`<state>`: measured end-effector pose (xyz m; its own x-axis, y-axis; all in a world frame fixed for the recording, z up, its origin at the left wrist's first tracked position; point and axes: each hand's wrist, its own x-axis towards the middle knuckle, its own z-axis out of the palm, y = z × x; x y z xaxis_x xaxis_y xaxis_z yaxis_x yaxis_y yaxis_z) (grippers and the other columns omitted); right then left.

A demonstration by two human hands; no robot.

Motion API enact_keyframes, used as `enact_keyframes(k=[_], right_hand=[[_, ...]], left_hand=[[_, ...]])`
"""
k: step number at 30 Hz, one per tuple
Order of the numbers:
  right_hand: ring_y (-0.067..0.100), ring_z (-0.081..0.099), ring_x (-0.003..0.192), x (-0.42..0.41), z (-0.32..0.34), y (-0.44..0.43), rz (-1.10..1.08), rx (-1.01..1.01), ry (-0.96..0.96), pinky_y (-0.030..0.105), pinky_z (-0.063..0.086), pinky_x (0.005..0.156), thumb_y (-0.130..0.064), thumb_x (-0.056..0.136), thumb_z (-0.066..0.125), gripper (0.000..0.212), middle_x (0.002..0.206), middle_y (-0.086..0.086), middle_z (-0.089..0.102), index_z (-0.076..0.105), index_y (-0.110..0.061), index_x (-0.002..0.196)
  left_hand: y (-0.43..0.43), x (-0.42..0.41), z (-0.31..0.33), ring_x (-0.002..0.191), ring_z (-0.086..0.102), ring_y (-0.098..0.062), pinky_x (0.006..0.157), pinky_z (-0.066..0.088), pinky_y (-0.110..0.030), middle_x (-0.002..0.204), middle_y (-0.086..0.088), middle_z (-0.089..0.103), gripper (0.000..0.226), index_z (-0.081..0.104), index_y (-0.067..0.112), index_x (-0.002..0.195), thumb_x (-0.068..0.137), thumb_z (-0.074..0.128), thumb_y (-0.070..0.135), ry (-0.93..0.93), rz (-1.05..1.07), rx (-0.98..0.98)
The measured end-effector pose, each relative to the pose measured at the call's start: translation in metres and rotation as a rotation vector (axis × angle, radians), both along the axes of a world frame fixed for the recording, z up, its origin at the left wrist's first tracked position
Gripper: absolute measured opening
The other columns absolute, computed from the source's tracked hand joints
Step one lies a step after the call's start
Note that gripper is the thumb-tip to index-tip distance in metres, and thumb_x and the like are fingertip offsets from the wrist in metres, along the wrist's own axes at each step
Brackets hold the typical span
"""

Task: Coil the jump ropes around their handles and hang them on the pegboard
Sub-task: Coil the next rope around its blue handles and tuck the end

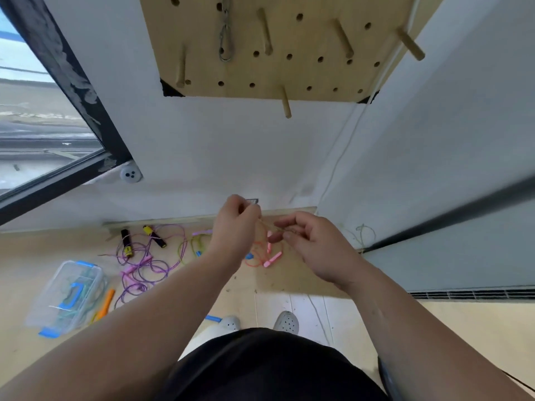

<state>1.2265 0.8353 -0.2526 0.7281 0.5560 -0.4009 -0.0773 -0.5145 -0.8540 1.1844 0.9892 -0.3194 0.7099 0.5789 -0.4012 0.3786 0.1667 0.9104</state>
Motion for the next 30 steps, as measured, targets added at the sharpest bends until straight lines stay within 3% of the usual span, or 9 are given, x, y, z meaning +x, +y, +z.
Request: enact_keyframes(k=[4, 6, 8, 9, 12, 17, 21, 26, 30], right_hand=[[0.0, 0.06, 0.063, 0.001, 0.007, 0.001, 0.037, -0.005, -0.028, 0.011, 0.043, 0.054, -0.007, 0.104, 0.051, 0.019, 0.098, -0.006, 0.076, 0.065, -0.015, 0.114], [-0.003, 0.062, 0.068, 0.003, 0.008, 0.001, 0.055, 0.003, -0.086, 0.013, 0.045, 0.058, -0.004, 0.103, 0.052, 0.021, 0.092, -0.007, 0.075, 0.067, -0.017, 0.11], [0.006, 0.064, 0.069, 0.006, 0.009, 0.0, 0.042, 0.025, -0.13, 0.018, 0.049, 0.06, -0.003, 0.101, 0.053, 0.022, 0.084, -0.007, 0.074, 0.069, -0.018, 0.104], [0.009, 0.063, 0.067, 0.008, 0.009, 0.0, 0.028, 0.023, -0.153, 0.02, 0.05, 0.062, -0.003, 0.099, 0.056, 0.019, 0.077, -0.009, 0.072, 0.069, -0.018, 0.102], [-0.001, 0.052, 0.056, 0.015, 0.008, -0.009, 0.034, -0.043, -0.264, 0.011, 0.042, 0.062, -0.007, 0.092, 0.069, 0.013, 0.058, -0.021, 0.057, 0.07, -0.018, 0.099], [0.002, 0.047, 0.057, 0.026, -0.009, -0.034, 0.066, -0.219, -0.392, 0.017, 0.04, 0.063, -0.015, 0.085, 0.078, 0.02, 0.058, -0.02, 0.05, 0.07, -0.031, 0.092], [0.0, 0.053, 0.063, 0.02, -0.02, -0.039, 0.067, -0.238, -0.414, 0.014, 0.041, 0.061, -0.023, 0.087, 0.078, 0.02, 0.062, -0.027, 0.058, 0.069, -0.04, 0.081], [0.001, 0.05, 0.059, 0.016, -0.027, -0.035, -0.011, -0.175, -0.345, 0.022, 0.042, 0.063, -0.026, 0.088, 0.076, 0.013, 0.061, -0.018, 0.057, 0.07, -0.034, 0.08], [-0.003, 0.051, 0.068, 0.008, -0.023, -0.029, 0.248, -0.281, -0.158, 0.017, 0.044, 0.07, -0.043, 0.087, 0.075, 0.015, 0.079, -0.013, 0.059, 0.067, -0.038, 0.099]], left_hand=[[0.01, -0.011, -0.002, 0.118, 0.05, -0.011, 0.09, 0.044, -0.022, 0.122, 0.011, 0.053, 0.045, 0.052, 0.028, 0.121, 0.076, 0.058, 0.031, -0.226, -0.31, 0.127], [0.012, -0.012, -0.004, 0.111, 0.057, -0.015, 0.091, 0.046, -0.024, 0.114, -0.008, 0.061, 0.047, 0.062, 0.016, 0.121, 0.075, 0.062, 0.023, -0.232, -0.643, -0.116], [0.01, -0.012, -0.002, 0.087, 0.058, -0.017, 0.079, 0.046, -0.034, 0.089, -0.011, 0.062, 0.027, 0.07, 0.007, 0.096, 0.073, 0.067, 0.021, -0.085, -0.801, -0.029], [0.01, -0.011, -0.005, 0.076, 0.055, -0.013, 0.072, 0.044, -0.031, 0.079, -0.006, 0.059, 0.018, 0.07, 0.005, 0.083, 0.076, 0.07, 0.022, -0.02, -0.792, 0.087], [0.02, -0.014, -0.022, 0.056, 0.042, -0.008, 0.053, 0.034, -0.023, 0.065, 0.001, 0.047, 0.032, 0.063, 0.003, 0.07, 0.093, 0.066, 0.024, 0.144, -0.707, 0.362], [0.063, -0.044, -0.06, 0.061, 0.045, -0.024, 0.056, 0.033, -0.033, 0.061, -0.002, 0.046, 0.041, 0.046, 0.013, 0.065, 0.098, 0.061, 0.032, 0.313, -0.614, 0.567], [0.08, -0.062, -0.066, 0.068, 0.057, -0.038, 0.06, 0.045, -0.037, 0.072, -0.016, 0.059, 0.038, 0.051, 0.008, 0.072, 0.097, 0.063, 0.034, 0.318, -0.571, 0.595], [0.08, -0.068, -0.056, 0.068, 0.054, -0.03, 0.06, 0.037, -0.031, 0.072, -0.006, 0.054, 0.03, 0.05, 0.017, 0.073, 0.093, 0.067, 0.031, 0.313, -0.561, 0.608], [0.071, -0.067, -0.026, 0.057, 0.036, -0.018, 0.056, 0.033, -0.032, 0.063, 0.001, 0.039, 0.036, 0.04, 0.016, 0.071, 0.097, 0.063, 0.028, 0.2, -0.548, 0.454]])
